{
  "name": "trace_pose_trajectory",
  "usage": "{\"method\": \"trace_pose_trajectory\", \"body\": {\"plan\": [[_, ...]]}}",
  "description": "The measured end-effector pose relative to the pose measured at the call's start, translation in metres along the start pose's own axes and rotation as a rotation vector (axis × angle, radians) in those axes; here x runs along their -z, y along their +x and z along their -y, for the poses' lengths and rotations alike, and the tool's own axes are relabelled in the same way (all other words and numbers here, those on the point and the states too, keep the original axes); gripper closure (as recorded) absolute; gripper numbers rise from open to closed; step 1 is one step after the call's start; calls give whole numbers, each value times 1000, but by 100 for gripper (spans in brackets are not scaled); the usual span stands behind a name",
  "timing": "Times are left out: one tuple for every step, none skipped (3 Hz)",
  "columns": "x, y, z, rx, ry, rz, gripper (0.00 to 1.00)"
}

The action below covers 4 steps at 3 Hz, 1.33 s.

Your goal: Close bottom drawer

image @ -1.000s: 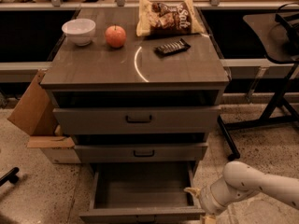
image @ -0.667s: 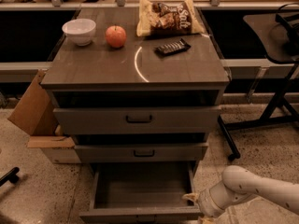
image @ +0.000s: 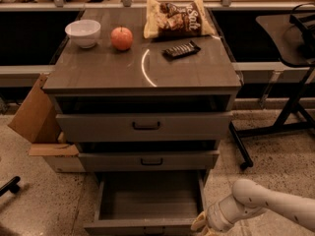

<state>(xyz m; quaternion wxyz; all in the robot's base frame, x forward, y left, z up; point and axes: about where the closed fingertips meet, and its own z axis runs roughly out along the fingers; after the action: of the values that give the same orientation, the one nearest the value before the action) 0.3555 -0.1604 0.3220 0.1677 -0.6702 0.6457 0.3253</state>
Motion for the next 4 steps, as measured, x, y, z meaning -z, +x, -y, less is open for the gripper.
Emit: {"method": "trace_pose_trajectory", "body": {"plan": [[-2, 0, -1, 0, -3, 2, 85], [-6, 3, 0, -3, -6, -5, 100], [-22, 25, 8, 6, -4, -36, 100], [-39, 51, 18, 15, -1, -55, 100]]}}
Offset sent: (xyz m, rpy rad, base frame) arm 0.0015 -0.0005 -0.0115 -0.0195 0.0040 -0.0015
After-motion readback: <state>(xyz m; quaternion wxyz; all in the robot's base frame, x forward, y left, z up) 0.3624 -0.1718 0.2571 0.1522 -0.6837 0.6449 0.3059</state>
